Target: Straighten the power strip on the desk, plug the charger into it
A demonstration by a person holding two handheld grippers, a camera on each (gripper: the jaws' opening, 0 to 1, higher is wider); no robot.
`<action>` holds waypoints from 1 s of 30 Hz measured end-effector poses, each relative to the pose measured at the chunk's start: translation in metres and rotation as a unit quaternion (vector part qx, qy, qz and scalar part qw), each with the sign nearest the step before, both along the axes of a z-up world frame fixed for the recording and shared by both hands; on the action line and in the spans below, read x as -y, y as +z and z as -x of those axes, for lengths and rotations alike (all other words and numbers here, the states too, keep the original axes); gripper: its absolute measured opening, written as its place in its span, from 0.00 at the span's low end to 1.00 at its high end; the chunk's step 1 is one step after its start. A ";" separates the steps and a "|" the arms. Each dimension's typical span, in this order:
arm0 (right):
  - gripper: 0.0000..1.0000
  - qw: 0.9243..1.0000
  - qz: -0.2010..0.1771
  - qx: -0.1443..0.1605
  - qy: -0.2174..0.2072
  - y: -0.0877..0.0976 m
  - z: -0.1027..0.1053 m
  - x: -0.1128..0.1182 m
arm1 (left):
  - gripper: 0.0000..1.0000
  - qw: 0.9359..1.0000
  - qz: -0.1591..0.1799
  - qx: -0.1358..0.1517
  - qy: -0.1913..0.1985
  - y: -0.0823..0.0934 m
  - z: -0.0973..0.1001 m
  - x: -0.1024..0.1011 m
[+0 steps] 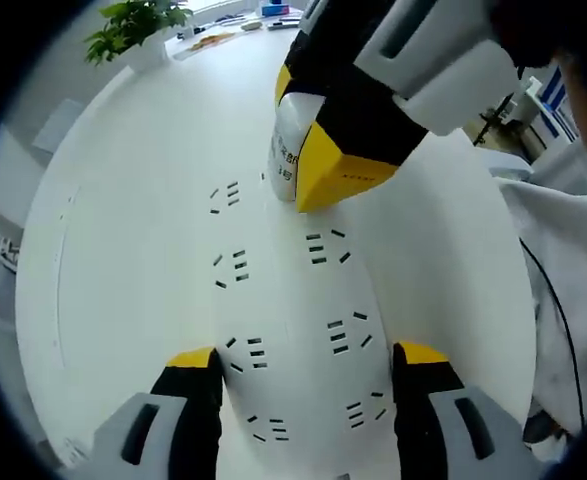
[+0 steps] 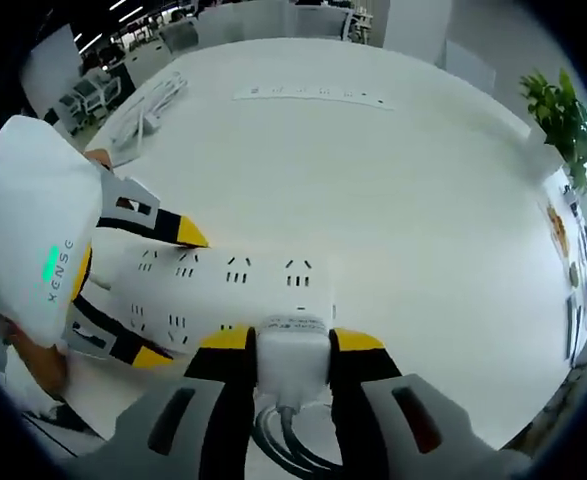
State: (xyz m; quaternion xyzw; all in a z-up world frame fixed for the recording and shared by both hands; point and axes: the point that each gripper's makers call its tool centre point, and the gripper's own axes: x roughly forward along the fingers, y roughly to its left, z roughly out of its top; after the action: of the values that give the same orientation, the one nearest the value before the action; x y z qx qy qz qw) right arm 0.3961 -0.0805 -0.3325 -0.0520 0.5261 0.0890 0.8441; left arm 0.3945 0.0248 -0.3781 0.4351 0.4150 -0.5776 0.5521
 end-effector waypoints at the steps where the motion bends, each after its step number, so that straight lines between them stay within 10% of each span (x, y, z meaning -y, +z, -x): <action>1: 0.27 1.000 -0.002 0.006 0.006 0.004 -0.001 0.000 | 0.70 1.000 0.000 0.000 0.000 0.000 0.000 0.000; 30: 0.21 1.000 0.006 -0.008 0.016 0.012 0.002 0.002 | 0.71 1.000 0.006 -0.005 -0.006 -0.001 0.001 0.002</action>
State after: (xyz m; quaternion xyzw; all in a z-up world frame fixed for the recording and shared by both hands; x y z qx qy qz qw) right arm 0.3942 -0.0822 -0.3209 -0.0650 0.5326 0.0996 0.8379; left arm 0.3935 0.0232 -0.3792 0.4316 0.4119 -0.5856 0.5488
